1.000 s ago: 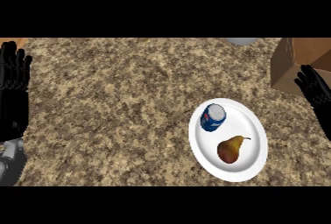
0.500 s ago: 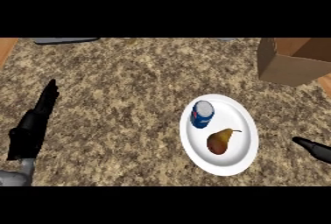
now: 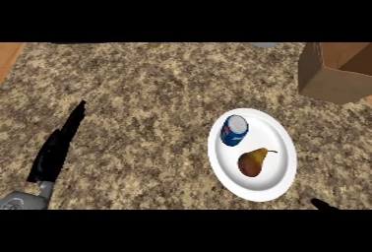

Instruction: Pick the can from the plate and place it in the cardboard box

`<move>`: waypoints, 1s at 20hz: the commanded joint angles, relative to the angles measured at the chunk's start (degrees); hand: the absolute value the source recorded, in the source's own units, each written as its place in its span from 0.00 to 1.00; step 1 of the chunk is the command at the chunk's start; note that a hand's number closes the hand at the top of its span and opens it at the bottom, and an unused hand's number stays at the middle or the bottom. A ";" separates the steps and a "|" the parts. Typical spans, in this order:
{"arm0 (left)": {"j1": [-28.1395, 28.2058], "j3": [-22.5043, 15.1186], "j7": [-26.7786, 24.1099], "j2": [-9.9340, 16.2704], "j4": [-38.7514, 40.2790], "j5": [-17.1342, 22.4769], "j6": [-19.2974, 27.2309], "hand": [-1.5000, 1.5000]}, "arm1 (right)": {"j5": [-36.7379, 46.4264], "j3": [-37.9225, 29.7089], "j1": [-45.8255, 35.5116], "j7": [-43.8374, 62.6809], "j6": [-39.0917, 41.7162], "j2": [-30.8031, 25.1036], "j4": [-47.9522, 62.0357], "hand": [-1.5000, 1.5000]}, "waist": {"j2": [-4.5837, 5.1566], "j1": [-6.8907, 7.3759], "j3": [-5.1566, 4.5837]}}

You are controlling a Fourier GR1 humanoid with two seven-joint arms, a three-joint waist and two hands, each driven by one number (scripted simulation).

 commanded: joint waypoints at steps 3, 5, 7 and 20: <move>-0.78 -1.03 -0.73 -2.48 3.72 -1.91 -0.16 0.50 | 13.16 5.11 14.51 2.34 -7.02 2.05 -12.73 0.00 | -0.20 0.82 -0.26; -3.73 -0.70 -1.36 -3.98 6.08 -2.16 -0.60 0.50 | 18.10 8.91 17.17 9.82 -8.07 3.38 -20.47 0.00 | -0.07 0.87 -0.31; -2.98 0.25 -5.53 -3.99 9.69 -2.50 -1.47 0.50 | 20.57 10.98 22.91 12.55 -7.51 4.58 -26.51 0.00 | -0.05 0.86 -0.31; -2.83 0.73 -2.64 -4.98 6.21 -3.97 -3.56 0.50 | 59.20 29.13 22.21 53.58 -4.74 12.26 -42.51 0.00 | 0.01 2.44 -0.21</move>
